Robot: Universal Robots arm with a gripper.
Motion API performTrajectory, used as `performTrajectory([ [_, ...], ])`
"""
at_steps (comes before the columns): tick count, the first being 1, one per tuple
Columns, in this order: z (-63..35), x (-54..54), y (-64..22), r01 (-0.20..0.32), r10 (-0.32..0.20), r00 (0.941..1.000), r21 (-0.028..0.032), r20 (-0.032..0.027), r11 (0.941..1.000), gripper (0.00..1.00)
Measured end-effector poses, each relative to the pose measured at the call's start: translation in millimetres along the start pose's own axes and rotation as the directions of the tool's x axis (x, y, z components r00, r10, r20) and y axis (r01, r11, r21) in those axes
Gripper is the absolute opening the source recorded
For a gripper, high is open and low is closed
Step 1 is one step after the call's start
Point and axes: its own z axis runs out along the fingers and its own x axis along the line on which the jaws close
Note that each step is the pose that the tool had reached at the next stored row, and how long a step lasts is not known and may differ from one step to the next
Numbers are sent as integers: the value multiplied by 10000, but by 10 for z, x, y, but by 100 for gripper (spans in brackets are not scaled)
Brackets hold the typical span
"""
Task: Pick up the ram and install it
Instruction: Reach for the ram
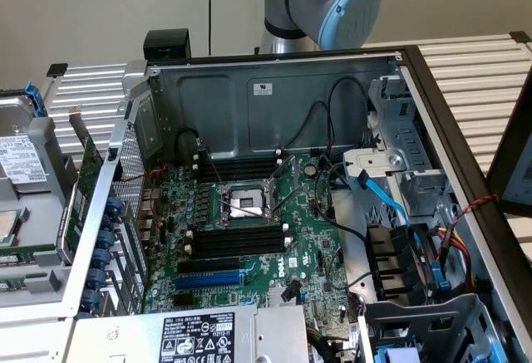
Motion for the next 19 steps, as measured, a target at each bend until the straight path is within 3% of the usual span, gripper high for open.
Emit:
performTrajectory([
  [3, 6, -1, 10, -102, 102, 9999, 116, -19, 9999, 11],
  [12, 29, -4, 12, -1130, 1130, 9936, 117, -14, 9935, 11],
  [19, 90, -7, 13, -1786, 1785, 9839, 98, 118, 9839, 11],
])
